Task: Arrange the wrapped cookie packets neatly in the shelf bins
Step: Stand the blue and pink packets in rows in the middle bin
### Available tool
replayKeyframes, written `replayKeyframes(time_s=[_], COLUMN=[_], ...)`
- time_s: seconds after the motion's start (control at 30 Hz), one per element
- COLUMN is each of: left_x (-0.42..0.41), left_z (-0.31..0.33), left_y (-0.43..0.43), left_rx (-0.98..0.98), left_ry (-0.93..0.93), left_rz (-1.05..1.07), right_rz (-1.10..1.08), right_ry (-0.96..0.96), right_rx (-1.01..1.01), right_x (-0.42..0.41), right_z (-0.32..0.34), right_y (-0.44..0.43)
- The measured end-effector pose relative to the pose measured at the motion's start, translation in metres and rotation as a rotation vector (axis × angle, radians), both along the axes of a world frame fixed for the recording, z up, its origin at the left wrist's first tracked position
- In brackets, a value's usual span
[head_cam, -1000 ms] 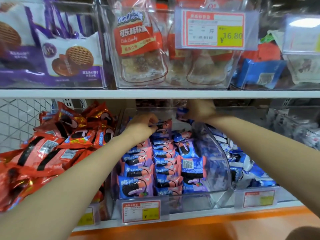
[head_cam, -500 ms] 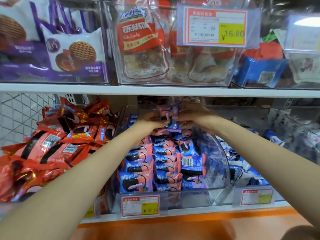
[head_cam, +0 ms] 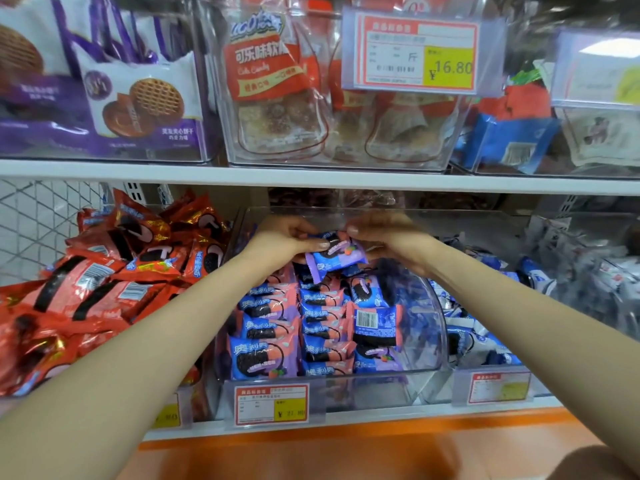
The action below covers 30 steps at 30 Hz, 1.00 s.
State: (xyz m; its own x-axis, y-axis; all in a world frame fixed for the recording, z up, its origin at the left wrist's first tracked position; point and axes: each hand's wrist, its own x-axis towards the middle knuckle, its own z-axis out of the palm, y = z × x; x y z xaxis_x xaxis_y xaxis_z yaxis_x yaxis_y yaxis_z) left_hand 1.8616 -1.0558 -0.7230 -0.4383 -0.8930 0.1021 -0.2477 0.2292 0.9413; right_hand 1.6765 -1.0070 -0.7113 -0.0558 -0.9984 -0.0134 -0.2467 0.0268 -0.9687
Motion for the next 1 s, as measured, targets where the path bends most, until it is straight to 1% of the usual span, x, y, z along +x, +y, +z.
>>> replayKeyframes(time_s=[0.1, 0.17, 0.3, 0.43, 0.5, 0.53, 0.6, 0.67, 0.73, 0.77, 0.83, 0.87, 0.93, 1.0], left_x=[0.003, 0.005, 0.006, 0.01, 0.009, 0.008, 0.004, 0.002, 0.003, 0.003, 0.002, 0.0, -0.008, -0.016], left_z=[0.001, 0.0, 0.0, 0.009, 0.012, 0.012, 0.01, 0.008, 0.005, 0.004, 0.001, 0.001, 0.0, -0.001], left_y=[-0.002, -0.006, -0.011, -0.011, -0.009, -0.008, -0.005, -0.003, -0.005, -0.007, -0.011, -0.015, -0.025, -0.034], left_rx=[0.042, 0.058, 0.022, 0.026, -0.002, -0.029, -0.108, -0.234, -0.357, -0.395, -0.444, -0.462, -0.45, -0.413], left_ry=[-0.024, -0.04, -0.089, -0.106, -0.131, -0.162, -0.322, -0.494, -0.583, -0.623, -0.723, -0.783, -0.876, -0.904], left_rz=[0.035, 0.054, 0.069, 0.022, -0.021, -0.063, -0.141, -0.126, -0.056, -0.037, -0.042, -0.061, -0.097, -0.136], right_rz=[-0.055, -0.075, -0.127, -0.12, -0.099, -0.085, -0.081, -0.086, -0.106, -0.129, -0.196, -0.234, -0.3, -0.337], right_ry=[-0.057, -0.043, 0.021, -0.029, -0.005, 0.028, 0.076, 0.125, 0.285, 0.373, 0.479, 0.501, 0.451, 0.423], right_rx=[-0.043, -0.061, -0.091, -0.1, -0.099, -0.094, -0.081, -0.086, -0.142, -0.187, -0.285, -0.331, -0.378, -0.382], right_x=[-0.001, -0.003, -0.002, 0.0, 0.001, 0.003, 0.006, 0.006, 0.0, -0.004, -0.015, -0.021, -0.032, -0.039], right_z=[0.001, 0.001, 0.002, 0.005, 0.006, 0.007, 0.006, 0.006, 0.008, 0.01, 0.013, 0.013, 0.012, 0.012], right_y=[0.0, -0.001, 0.0, 0.002, 0.002, 0.002, 0.003, 0.003, 0.006, 0.009, 0.018, 0.024, 0.036, 0.046])
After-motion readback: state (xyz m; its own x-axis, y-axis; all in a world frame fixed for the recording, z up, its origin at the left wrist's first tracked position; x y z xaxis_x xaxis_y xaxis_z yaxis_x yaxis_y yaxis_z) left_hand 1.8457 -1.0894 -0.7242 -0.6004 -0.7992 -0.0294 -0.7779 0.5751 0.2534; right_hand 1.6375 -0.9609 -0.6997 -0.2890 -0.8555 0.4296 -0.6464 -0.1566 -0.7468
